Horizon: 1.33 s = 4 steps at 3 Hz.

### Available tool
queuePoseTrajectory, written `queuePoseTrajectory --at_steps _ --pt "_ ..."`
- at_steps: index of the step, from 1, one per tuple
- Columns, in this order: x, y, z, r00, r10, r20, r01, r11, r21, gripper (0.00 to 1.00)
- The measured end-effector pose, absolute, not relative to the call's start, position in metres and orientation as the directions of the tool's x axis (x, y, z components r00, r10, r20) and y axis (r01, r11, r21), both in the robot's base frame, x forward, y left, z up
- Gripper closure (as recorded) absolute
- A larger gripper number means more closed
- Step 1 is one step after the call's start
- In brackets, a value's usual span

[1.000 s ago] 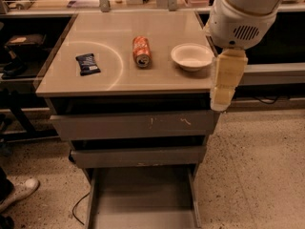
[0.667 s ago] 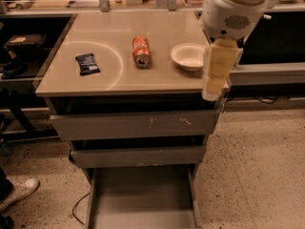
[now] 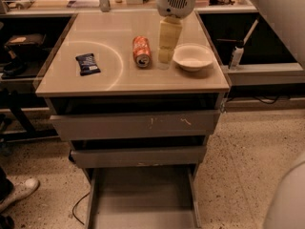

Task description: Place rxbar blueberry into bottom drawer

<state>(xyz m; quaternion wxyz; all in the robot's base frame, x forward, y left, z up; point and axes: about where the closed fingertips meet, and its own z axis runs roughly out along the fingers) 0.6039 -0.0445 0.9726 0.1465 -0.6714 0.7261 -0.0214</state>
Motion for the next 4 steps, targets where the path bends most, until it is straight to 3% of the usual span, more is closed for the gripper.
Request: queuePoseTrajectory --at_steps 2,4 --pt "0.631 -0.016 0.975 -0.028 -0.966 -0.255 -0.965 0.093 -0.246 0.00" --pt "0.688 0.073 0.989 0.100 -0.948 -0.301 -0.962 -0.015 -0.274 0.00"
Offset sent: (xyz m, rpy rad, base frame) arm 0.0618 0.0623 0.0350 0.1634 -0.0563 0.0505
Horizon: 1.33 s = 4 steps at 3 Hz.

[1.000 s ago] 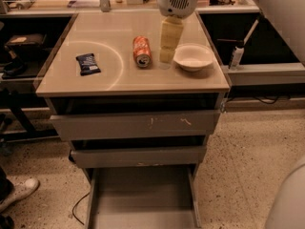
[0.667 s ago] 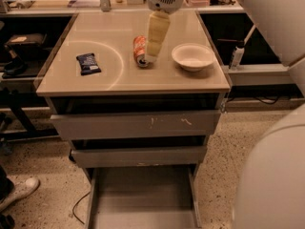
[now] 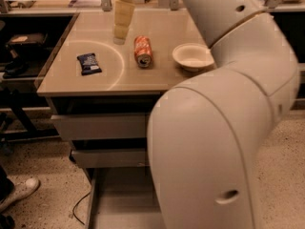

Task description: Place rxbar blueberry into bottom drawer

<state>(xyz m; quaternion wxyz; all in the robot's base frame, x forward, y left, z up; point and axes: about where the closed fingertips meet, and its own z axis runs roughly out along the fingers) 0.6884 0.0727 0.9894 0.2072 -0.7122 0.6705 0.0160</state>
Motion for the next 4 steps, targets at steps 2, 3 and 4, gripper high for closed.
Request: queuePoseTrajectory --at_steps 2,3,4 --pt "0.710 0.112 0.980 0.189 -0.921 -0.340 -0.949 -0.082 -0.305 0.00" --pt "0.721 0.139 0.966 0.230 -0.906 -0.357 -0.946 -0.121 -0.302 0.00" --pt "0.734 0.168 0.945 0.273 -0.888 -0.371 -0.941 -0.167 -0.294 0.00"
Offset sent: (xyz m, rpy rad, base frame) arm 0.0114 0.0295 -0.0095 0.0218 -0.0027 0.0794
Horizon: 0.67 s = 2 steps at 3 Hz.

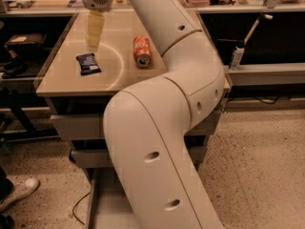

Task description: Place rxbar blueberry into bottom drawer

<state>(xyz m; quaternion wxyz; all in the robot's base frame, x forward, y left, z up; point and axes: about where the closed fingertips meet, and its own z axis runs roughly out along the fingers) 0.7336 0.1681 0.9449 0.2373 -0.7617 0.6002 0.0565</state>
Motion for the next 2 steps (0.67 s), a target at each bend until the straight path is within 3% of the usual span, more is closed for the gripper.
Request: queuePoseTrajectory --at_steps 2 --pt "0.748 0.197 0.897 0.308 -0.873 -0.378 -0.942 -0.224 -0.251 0.00"
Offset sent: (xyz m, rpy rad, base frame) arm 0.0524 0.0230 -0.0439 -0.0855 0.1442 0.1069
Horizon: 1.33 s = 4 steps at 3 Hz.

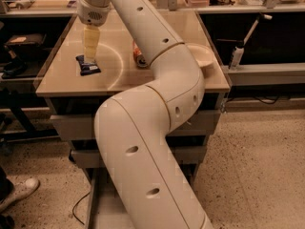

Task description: Place rxbar blueberry into bottom drawer

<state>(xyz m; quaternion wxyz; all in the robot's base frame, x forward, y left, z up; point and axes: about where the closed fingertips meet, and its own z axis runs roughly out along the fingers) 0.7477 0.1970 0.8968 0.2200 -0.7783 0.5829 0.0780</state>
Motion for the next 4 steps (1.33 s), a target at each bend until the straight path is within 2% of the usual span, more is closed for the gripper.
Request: queuePoseTrajectory --at_steps 4 --pt "0.761 0.201 0.840 0.313 -0.870 -0.381 -0.947 -0.255 -0.195 0.00"
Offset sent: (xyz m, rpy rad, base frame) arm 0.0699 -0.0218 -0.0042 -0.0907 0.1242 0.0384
